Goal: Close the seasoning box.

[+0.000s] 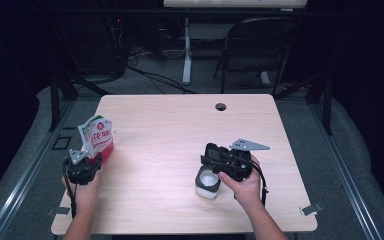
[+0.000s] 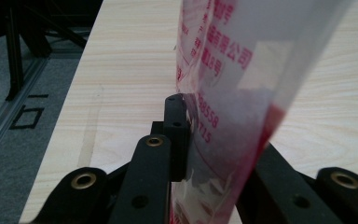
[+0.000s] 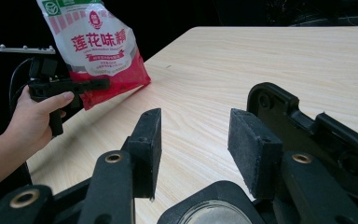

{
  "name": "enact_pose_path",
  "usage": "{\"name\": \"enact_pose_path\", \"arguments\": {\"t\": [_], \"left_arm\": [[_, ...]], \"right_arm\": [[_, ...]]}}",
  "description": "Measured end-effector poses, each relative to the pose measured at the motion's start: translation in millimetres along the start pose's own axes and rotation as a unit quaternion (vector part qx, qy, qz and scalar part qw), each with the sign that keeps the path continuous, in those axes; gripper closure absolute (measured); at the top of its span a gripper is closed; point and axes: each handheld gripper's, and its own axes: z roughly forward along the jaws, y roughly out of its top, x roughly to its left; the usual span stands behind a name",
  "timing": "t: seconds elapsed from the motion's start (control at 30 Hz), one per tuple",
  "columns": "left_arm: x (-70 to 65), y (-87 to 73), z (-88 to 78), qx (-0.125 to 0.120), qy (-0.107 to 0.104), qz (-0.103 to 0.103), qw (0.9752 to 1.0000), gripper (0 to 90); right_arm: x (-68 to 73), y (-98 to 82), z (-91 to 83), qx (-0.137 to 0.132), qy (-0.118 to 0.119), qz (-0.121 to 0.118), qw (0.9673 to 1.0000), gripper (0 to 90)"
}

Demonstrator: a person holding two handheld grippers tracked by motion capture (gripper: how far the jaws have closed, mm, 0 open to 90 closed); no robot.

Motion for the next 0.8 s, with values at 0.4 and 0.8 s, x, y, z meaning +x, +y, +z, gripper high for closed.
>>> {"name": "enact_pose_path", "arguments": {"t": [0.4,0.8], "left_arm": [[-1.5,0.9,-1.4,-0.013,-0.017,0.004,0.9998,63.2],[-3.3,4.6,-11.3,-0.063,-0.055,-0.011,0.9965,48.4]], "right_arm": [[-0.5,0.3,0.9,0.001,0.003,0.000,1.0000,54.0],[0.5,0.8,3.7,0.001,0.003,-0.001,1.0000,53.6]]}}
